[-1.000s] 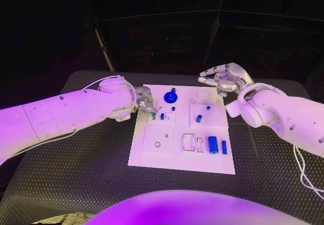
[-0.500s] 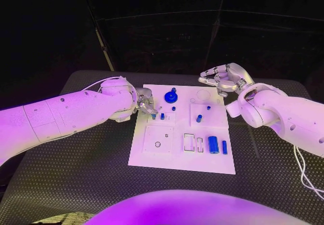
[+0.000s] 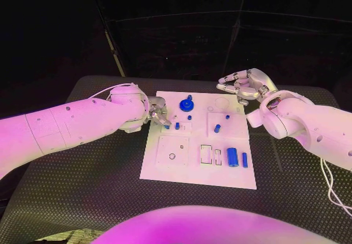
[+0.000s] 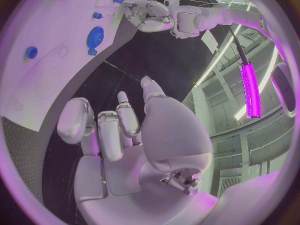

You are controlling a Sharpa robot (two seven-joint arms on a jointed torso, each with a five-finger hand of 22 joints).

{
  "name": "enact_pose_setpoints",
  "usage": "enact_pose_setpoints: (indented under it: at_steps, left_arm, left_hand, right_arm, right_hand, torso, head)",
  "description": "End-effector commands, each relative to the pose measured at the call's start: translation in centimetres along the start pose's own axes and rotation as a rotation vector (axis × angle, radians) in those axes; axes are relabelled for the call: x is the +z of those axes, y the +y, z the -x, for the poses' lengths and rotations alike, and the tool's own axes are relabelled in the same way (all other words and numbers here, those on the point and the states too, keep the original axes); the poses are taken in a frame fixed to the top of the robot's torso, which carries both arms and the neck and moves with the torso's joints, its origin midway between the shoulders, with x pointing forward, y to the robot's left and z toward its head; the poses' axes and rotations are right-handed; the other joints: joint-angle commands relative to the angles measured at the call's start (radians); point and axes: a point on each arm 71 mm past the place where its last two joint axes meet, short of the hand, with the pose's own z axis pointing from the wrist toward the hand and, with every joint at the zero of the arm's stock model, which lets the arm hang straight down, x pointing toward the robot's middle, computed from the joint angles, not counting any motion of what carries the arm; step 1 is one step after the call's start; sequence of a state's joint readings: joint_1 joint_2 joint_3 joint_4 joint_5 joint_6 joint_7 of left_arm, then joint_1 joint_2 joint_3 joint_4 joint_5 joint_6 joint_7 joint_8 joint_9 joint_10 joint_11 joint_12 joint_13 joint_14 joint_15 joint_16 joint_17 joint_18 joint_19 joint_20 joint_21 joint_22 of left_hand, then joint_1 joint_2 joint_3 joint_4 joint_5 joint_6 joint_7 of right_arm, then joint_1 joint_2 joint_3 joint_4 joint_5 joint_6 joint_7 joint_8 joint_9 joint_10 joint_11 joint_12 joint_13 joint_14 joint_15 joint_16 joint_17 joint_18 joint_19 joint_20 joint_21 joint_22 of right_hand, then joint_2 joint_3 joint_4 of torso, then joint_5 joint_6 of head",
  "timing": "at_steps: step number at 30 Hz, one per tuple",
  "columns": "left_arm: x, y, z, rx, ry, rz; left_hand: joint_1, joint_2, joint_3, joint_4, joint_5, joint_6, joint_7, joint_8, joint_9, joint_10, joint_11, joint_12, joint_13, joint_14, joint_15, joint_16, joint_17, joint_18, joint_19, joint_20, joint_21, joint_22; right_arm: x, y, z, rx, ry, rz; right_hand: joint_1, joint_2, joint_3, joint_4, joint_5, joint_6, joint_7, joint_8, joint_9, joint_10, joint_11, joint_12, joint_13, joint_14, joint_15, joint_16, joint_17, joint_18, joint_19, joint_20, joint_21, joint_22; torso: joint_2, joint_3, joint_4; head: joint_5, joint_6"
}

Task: Assemble the parts on the task board

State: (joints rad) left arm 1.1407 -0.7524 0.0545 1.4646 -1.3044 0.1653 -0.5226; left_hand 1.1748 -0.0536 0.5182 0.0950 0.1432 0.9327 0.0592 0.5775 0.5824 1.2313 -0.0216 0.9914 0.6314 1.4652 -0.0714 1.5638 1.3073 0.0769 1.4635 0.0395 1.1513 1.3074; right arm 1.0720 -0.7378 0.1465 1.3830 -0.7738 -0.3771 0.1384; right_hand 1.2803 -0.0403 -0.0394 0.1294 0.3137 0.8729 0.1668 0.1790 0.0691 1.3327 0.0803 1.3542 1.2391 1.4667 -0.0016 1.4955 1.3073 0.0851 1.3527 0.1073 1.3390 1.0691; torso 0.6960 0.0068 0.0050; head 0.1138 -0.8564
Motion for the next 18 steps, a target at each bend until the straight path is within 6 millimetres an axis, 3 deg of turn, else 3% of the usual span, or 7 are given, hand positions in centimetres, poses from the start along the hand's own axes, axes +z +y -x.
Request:
enact_pose_setpoints:
  at_steps: [1,18]
  left_arm:
    - [-0.07,-0.03,-0.25,0.029,0.024,0.006]
    - [-0.03,-0.16,-0.28,0.033,0.026,0.006]
  left_hand:
    - [0.010,0.001,0.133,-0.126,0.002,-0.001,-0.007,0.004,0.002,0.004,0.000,0.006,0.001,0.105,-0.006,0.005,0.261,-0.004,0.009,-0.006,0.005,0.166]
    - [-0.004,-0.007,0.139,-0.125,0.002,0.006,-0.010,0.011,0.006,0.014,-0.002,0.016,0.014,0.106,-0.007,0.007,0.263,-0.004,0.010,-0.007,0.007,0.166]
  right_arm:
    - [0.04,0.21,-0.05,0.001,0.007,0.013]
    - [0.03,0.22,-0.06,0.001,0.007,0.013]
  right_hand:
    - [-0.008,0.006,-0.007,0.002,0.004,-0.005,0.001,0.004,0.000,-0.007,0.001,0.005,0.001,0.065,0.004,-0.006,0.083,0.010,-0.010,0.000,-0.003,-0.001]
    - [-0.008,0.006,-0.007,0.002,0.004,-0.005,0.001,0.004,0.000,-0.007,0.001,0.005,0.001,0.065,0.004,-0.006,0.083,0.010,-0.010,0.000,-0.003,-0.001]
  torso:
    - [0.000,-0.0008,0.0011]
    - [0.000,-0.0003,-0.0002]
  head:
    - [0.000,-0.001]
    - [0.003,-0.003]
